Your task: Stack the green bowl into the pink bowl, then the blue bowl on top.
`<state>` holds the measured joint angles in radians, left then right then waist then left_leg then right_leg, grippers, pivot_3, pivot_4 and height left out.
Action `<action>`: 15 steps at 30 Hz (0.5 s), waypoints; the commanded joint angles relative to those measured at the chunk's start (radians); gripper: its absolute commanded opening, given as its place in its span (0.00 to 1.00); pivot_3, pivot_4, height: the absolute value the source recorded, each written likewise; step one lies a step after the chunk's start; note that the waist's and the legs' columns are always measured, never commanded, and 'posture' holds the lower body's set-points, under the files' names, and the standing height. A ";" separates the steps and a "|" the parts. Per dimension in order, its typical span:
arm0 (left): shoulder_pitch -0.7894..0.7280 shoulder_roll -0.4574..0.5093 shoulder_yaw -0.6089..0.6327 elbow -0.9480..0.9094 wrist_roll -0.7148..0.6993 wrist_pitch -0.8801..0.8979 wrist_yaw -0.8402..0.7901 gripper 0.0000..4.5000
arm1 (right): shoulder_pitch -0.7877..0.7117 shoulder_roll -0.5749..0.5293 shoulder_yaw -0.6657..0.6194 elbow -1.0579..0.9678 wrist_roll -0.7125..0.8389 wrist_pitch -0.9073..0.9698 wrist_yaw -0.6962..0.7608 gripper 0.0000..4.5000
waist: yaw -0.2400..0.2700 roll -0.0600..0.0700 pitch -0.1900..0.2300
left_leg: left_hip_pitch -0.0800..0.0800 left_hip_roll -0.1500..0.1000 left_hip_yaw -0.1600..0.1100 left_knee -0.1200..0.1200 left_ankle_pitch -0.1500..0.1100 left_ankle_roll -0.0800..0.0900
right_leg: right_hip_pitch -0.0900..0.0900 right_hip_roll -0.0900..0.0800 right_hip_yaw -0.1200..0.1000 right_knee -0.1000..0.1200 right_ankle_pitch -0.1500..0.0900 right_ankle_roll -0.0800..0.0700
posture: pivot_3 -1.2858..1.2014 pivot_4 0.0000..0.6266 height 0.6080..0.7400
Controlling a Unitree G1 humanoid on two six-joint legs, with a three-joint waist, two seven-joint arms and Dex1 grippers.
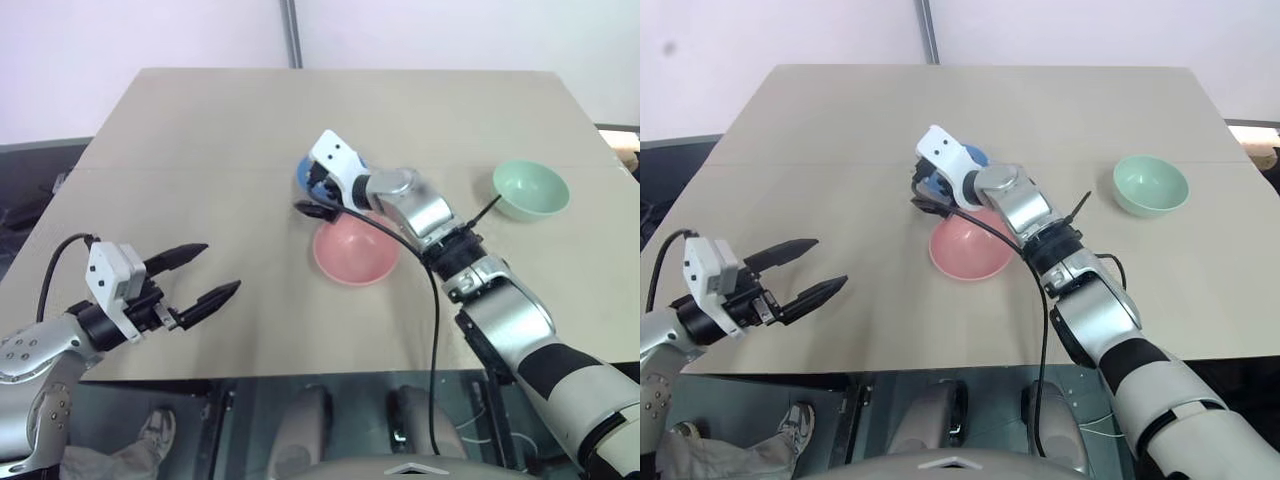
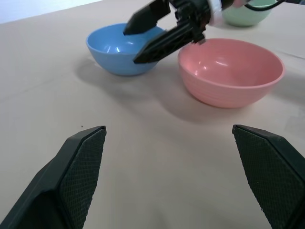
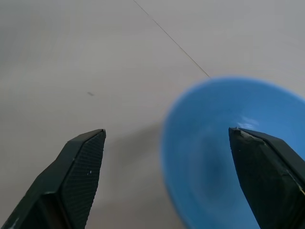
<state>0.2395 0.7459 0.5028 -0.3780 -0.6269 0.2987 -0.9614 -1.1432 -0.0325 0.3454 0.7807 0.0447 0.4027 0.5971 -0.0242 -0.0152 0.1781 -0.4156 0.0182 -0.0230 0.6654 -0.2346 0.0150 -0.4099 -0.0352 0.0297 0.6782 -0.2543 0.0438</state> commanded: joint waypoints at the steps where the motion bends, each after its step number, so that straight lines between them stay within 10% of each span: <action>1: 0.004 -0.004 0.019 -0.038 -0.010 -0.010 0.008 1.00 | -0.052 0.011 -0.022 0.046 -0.031 -0.062 -0.005 0.77 | -0.006 0.000 0.000 | 0.000 0.000 0.000 0.000 0.000 0.000 | 0.000 0.000 0.000 0.000 0.000 0.000 | 0.52 0.24 1.00; 7: 0.007 -0.014 0.022 -0.039 -0.011 -0.016 0.015 1.00 | -0.063 0.017 -0.044 0.051 -0.053 -0.132 0.016 0.21 | -0.021 0.000 0.000 | 0.000 0.000 0.001 -0.002 0.000 0.000 | -0.002 0.000 0.001 0.000 0.000 0.000 | 0.52 0.24 1.00; 15: -0.025 -0.022 -0.008 -0.016 -0.001 -0.020 0.020 1.00 | 0.002 -0.011 -0.060 -0.241 0.014 -0.021 0.171 0.32 | -0.017 0.001 0.001 | 0.000 0.001 0.001 -0.004 0.000 0.000 | -0.002 0.001 0.001 -0.001 0.000 0.000 | 0.52 0.24 1.00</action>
<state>0.2288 0.7211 0.4971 -0.3805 -0.6277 0.2957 -0.9480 -1.1545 -0.0345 0.2935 0.5908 0.0556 0.3751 0.7591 -0.0416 -0.0143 0.1788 -0.4159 0.0193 -0.0225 0.6618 -0.2345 0.0149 -0.4120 -0.0348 0.0305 0.6777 -0.2543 0.0439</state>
